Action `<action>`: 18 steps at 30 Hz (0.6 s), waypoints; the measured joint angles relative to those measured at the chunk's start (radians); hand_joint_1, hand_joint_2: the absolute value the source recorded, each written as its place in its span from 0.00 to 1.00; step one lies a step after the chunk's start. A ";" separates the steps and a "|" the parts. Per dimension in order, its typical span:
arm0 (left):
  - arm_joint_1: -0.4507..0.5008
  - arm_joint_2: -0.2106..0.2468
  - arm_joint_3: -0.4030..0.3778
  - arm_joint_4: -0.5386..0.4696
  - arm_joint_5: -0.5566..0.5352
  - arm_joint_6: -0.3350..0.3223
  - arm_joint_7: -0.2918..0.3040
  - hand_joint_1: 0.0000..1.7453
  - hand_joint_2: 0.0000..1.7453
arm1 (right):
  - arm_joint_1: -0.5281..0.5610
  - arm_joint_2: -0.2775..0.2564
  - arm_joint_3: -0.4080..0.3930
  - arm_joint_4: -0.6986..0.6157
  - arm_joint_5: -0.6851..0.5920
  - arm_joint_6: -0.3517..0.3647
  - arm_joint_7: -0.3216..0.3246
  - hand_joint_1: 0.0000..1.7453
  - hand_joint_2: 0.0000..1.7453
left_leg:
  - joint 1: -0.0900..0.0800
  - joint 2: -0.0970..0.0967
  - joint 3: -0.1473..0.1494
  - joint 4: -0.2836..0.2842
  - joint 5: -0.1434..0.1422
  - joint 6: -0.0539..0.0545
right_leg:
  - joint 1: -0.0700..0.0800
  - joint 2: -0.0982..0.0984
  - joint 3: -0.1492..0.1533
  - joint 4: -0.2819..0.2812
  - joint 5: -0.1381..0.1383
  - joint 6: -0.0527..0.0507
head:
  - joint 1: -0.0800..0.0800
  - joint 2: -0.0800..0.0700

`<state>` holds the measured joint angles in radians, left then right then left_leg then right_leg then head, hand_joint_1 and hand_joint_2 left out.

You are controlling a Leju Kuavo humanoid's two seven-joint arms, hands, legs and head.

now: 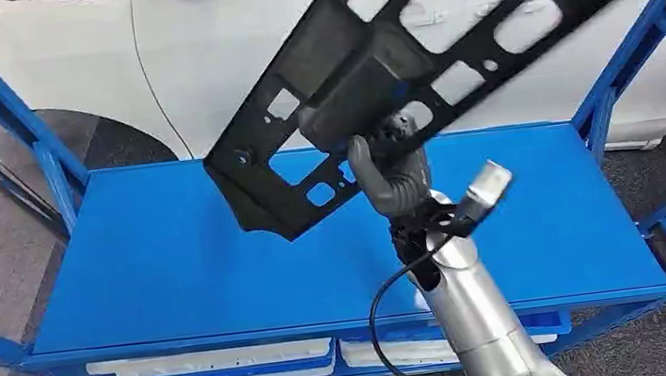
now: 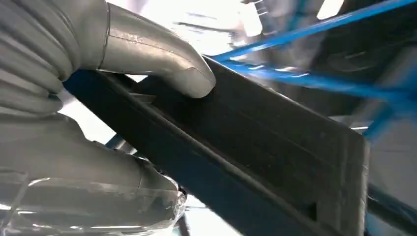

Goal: Take the parts from the cabinet and place them on the table.

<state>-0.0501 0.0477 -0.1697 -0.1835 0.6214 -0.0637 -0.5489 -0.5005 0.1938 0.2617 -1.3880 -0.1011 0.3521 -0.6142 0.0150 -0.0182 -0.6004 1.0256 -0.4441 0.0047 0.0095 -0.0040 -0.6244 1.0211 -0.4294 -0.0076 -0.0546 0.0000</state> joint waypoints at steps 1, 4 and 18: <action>0.000 0.000 0.004 0.000 0.000 0.000 0.000 0.00 0.00 | 0.017 -0.004 0.000 -0.034 -0.007 0.003 -0.001 1.00 1.00 | 0.002 0.004 0.002 -0.001 -0.001 -0.005 | 0.002 0.003 0.000 0.001 -0.002 -0.001 | 0.000 0.000; 0.001 0.001 0.016 0.000 0.010 -0.018 -0.004 0.00 0.00 | 0.085 -0.017 0.007 -0.129 -0.091 0.094 -0.036 1.00 1.00 | 0.004 0.007 0.010 -0.001 -0.011 -0.019 | -0.010 0.000 0.017 -0.022 0.006 -0.010 | 0.000 0.000; 0.004 0.008 0.037 0.000 -0.011 -0.001 0.000 0.00 0.00 | 0.250 -0.050 0.267 -0.363 -0.106 0.130 -0.045 1.00 1.00 | -0.003 0.009 0.024 -0.004 -0.004 -0.005 | 0.000 0.004 0.026 -0.004 -0.004 0.002 | 0.000 0.000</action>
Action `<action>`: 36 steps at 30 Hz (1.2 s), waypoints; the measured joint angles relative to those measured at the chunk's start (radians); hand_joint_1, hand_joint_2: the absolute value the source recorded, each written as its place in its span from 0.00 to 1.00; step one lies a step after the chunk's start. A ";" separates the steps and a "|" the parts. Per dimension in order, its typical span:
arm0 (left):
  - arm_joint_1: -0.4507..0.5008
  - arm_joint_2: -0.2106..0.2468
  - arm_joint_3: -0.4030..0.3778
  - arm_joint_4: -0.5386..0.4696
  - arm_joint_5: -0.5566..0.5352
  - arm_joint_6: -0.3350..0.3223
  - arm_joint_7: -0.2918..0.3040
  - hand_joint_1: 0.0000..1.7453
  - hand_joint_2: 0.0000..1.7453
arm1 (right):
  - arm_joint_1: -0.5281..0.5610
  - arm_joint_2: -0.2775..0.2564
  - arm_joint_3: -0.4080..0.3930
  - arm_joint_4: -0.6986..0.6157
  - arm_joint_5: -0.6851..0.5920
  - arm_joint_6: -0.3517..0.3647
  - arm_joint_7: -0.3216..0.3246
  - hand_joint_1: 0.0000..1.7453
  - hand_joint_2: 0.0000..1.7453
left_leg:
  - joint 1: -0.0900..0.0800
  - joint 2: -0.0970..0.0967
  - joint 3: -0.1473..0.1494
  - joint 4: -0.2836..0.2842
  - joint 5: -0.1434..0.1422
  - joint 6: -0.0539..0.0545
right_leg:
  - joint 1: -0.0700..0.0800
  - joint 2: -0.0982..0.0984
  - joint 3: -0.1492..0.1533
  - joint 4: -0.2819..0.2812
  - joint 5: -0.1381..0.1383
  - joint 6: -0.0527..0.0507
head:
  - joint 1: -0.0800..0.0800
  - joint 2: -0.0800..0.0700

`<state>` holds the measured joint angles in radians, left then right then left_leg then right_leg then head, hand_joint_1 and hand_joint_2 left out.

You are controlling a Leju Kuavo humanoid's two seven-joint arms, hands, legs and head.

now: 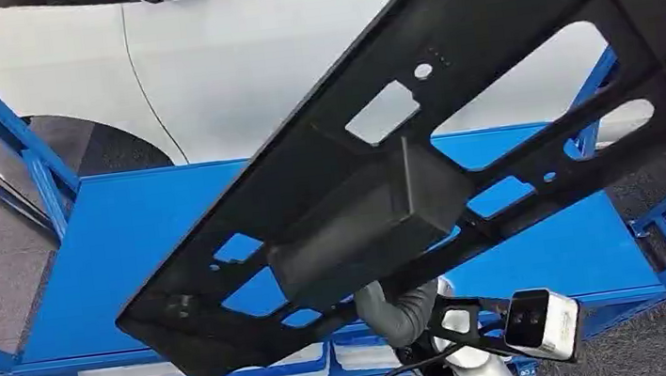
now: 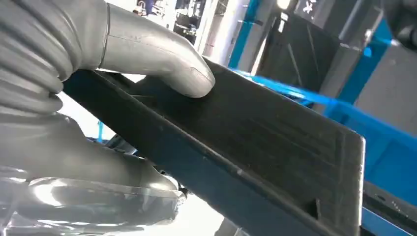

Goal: Take the parts from the cabinet and place them on the table.

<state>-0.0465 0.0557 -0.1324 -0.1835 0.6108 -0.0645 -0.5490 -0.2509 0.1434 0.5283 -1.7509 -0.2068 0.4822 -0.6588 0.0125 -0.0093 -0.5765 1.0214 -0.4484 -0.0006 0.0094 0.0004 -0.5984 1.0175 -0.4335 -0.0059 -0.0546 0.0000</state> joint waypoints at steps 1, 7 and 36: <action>0.001 0.000 0.000 0.000 -0.002 0.002 0.001 0.00 0.00 | 0.001 -0.005 0.007 -0.012 0.002 -0.007 0.000 1.00 1.00 | 0.008 0.003 0.000 -0.010 0.008 0.011 | 0.002 0.002 -0.005 0.006 -0.009 0.004 | 0.000 0.000; -0.001 0.000 0.000 0.000 -0.007 -0.003 -0.004 0.00 0.00 | 0.029 -0.049 0.032 -0.031 0.035 -0.031 -0.006 1.00 1.00 | 0.006 0.006 -0.038 -0.006 0.034 0.022 | -0.017 0.001 -0.094 0.306 -0.191 0.035 | 0.000 0.000; 0.002 -0.002 -0.003 0.000 -0.016 0.013 0.014 0.00 0.00 | 0.059 -0.109 0.053 -0.089 0.064 -0.050 -0.006 1.00 1.00 | 0.004 0.015 0.042 -0.035 -0.009 0.023 | -0.016 -0.002 -0.125 0.251 -0.160 0.034 | 0.000 0.000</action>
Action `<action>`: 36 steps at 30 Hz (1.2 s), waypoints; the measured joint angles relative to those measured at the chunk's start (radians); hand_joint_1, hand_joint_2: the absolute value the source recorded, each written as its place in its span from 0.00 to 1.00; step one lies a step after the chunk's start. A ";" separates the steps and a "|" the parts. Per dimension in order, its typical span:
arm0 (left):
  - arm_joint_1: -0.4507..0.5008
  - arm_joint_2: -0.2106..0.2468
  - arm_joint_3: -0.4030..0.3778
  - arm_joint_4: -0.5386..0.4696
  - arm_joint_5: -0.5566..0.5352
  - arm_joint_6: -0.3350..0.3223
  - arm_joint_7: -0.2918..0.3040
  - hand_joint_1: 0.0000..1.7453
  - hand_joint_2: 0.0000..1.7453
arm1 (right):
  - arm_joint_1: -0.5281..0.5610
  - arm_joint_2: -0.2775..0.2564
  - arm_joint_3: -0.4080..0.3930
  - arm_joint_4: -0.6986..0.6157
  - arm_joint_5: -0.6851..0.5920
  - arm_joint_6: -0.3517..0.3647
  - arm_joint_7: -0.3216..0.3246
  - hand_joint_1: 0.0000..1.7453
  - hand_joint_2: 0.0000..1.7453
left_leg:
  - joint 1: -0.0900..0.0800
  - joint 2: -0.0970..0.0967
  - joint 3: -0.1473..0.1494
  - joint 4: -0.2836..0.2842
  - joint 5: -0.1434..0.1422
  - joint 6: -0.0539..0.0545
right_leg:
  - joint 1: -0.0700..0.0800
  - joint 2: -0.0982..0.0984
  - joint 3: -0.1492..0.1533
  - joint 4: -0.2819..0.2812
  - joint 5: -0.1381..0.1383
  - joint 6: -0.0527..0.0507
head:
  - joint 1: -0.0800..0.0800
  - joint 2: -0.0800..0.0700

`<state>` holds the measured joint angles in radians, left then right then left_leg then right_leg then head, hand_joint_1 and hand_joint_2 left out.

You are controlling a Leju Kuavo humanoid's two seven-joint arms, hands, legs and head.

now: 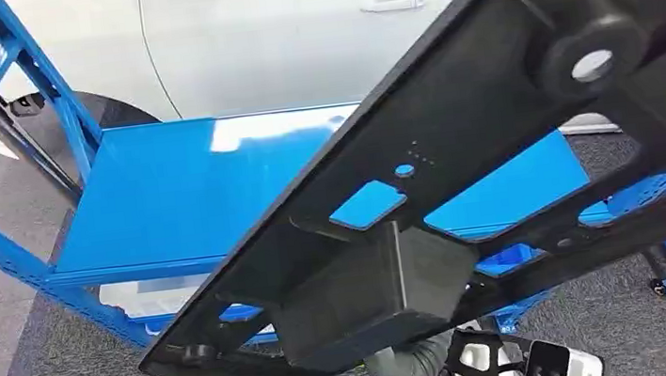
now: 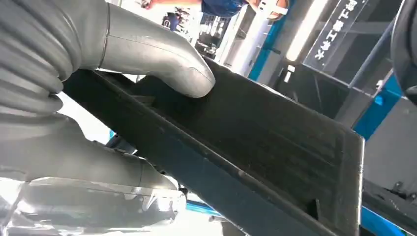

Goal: Take the parts from the cabinet and place them on the table.

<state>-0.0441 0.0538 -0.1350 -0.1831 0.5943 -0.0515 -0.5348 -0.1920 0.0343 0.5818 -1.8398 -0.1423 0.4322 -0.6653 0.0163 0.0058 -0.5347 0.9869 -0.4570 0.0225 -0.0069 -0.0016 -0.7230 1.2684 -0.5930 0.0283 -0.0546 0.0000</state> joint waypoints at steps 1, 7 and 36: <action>0.000 0.000 0.000 0.000 0.000 0.002 0.003 0.00 0.00 | -0.001 -0.002 0.000 0.009 -0.003 -0.005 0.000 1.00 1.00 | 0.000 0.000 -0.015 0.002 0.010 -0.001 | -0.001 0.000 -0.002 0.043 0.001 0.002 | 0.000 0.000; -0.001 -0.001 0.000 0.000 -0.012 0.009 0.006 0.00 0.00 | -0.022 0.000 0.000 0.079 -0.006 -0.024 0.000 1.00 1.00 | 0.000 -0.001 -0.083 0.021 0.054 -0.018 | -0.005 0.002 0.225 -0.234 0.076 -0.013 | 0.000 0.000; 0.002 0.003 -0.017 0.002 -0.018 0.053 0.089 0.00 0.00 | 0.020 -0.014 0.000 0.133 0.004 -0.002 0.000 1.00 1.00 | -0.003 0.006 -0.081 0.011 0.055 -0.010 | -0.008 0.000 0.108 -0.048 0.115 0.009 | 0.000 0.000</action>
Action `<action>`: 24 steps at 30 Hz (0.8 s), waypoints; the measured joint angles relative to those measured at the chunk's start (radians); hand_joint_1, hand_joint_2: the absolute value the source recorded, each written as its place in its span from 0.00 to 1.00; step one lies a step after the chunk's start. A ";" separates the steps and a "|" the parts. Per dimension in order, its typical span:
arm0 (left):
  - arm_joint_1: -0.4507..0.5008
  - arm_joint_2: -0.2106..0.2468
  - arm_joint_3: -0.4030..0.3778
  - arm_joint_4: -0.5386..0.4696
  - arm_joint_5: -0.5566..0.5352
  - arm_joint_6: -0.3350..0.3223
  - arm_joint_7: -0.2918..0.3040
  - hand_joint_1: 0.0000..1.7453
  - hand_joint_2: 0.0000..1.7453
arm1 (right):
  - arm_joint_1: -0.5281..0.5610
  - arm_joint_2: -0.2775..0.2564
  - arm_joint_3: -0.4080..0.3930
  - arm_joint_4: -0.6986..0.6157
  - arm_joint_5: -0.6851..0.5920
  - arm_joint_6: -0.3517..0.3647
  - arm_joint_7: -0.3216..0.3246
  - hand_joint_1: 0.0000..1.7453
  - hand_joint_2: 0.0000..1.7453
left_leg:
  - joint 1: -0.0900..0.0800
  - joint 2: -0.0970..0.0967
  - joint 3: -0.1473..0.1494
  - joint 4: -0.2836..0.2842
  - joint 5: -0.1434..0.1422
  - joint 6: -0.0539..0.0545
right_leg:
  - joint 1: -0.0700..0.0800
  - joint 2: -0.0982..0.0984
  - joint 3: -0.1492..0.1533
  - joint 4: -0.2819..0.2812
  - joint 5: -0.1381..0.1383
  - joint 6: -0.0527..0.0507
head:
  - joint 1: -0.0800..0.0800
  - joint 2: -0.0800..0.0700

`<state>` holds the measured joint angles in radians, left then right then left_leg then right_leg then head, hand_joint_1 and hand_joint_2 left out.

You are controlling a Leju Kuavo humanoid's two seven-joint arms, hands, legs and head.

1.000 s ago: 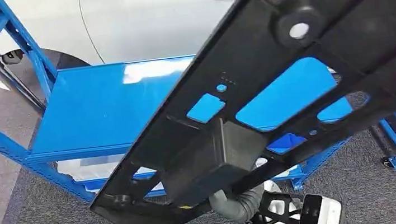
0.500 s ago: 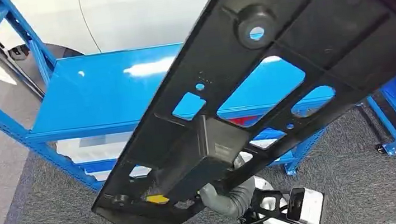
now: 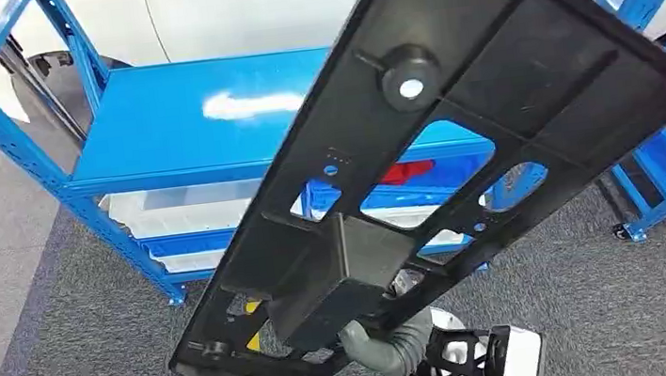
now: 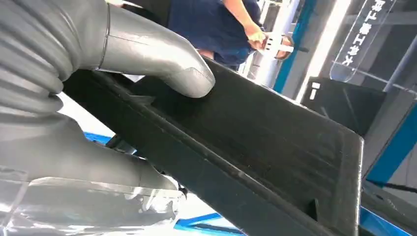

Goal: Take the parts from the cabinet and place them on the table.

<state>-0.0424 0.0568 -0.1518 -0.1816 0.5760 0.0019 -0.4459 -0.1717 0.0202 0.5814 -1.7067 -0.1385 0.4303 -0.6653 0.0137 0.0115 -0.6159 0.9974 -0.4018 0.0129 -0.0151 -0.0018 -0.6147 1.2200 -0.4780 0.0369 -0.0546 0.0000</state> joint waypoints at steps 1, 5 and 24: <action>-0.001 0.000 0.000 0.000 0.001 0.000 0.002 0.00 0.00 | 0.000 0.000 0.000 -0.003 0.000 0.001 0.000 1.00 1.00 | 0.000 0.000 -0.010 0.006 0.008 -0.003 | 0.000 0.000 0.070 -0.089 -0.007 -0.004 | 0.000 0.000; 0.001 0.000 0.000 0.000 0.005 -0.001 -0.001 0.00 0.00 | -0.009 0.000 0.000 -0.011 -0.005 0.012 0.001 1.00 1.00 | 0.000 -0.002 -0.024 0.003 0.046 -0.028 | 0.016 0.001 0.148 -0.228 -0.052 -0.038 | 0.000 0.000; 0.002 -0.002 0.000 0.002 0.000 -0.018 -0.002 0.00 0.00 | -0.025 -0.002 0.004 -0.005 -0.020 0.024 0.003 1.00 1.00 | 0.001 0.000 0.121 -0.017 -0.088 0.005 | 0.015 -0.004 -0.053 -0.115 0.007 -0.019 | 0.000 0.000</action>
<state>-0.0399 0.0549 -0.1518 -0.1793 0.5764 -0.0160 -0.4482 -0.1970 0.0180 0.5856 -1.7121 -0.1587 0.4547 -0.6626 0.0149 0.0116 -0.4947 0.9799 -0.4897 0.0181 -0.0005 -0.0053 -0.6680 1.1051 -0.4706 0.0183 -0.0546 0.0000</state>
